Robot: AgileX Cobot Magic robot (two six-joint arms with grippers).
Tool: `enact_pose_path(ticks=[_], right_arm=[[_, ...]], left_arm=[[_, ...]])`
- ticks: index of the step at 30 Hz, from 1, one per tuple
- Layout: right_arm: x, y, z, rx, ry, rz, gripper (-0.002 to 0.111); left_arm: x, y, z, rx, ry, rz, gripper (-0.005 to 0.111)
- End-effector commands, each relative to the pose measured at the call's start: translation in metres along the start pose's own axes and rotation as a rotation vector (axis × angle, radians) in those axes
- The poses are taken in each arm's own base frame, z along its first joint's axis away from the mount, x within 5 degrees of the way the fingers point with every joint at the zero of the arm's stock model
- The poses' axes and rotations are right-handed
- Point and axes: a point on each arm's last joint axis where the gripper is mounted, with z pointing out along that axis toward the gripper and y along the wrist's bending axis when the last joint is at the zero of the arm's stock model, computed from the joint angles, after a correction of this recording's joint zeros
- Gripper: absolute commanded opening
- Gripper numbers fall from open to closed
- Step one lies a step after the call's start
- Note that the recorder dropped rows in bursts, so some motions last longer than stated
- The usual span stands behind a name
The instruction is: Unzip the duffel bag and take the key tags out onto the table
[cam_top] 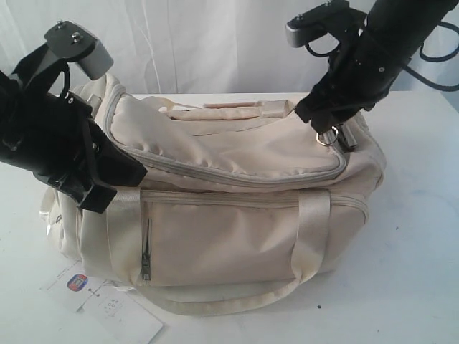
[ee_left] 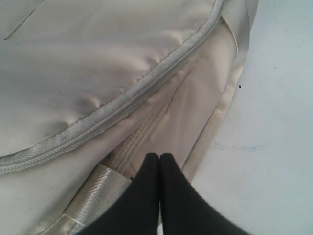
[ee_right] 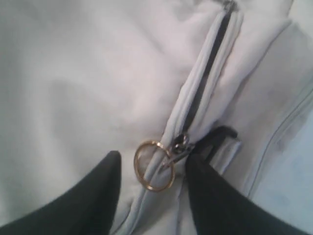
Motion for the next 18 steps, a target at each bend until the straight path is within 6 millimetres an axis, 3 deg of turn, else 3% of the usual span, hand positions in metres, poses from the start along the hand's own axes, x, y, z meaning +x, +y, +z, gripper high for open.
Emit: enact_pose_path(ticks=[1, 12, 18], right_arm=[[-0.009, -0.003, -0.010, 0.033, -0.098, -0.046, 0.062], [-0.008, 0.003, 0.025, -0.022, 0.017, -0.052, 0.065], [-0.003, 0.006, 0.029, -0.046, 0.084, 0.004, 0.051]], left_arm=[[0.002, -0.003, 0.000, 0.023, 0.008, -0.007, 0.000], [0.002, -0.003, 0.000, 0.023, 0.008, -0.007, 0.000], [0.002, -0.003, 0.000, 0.023, 0.008, -0.007, 0.000]])
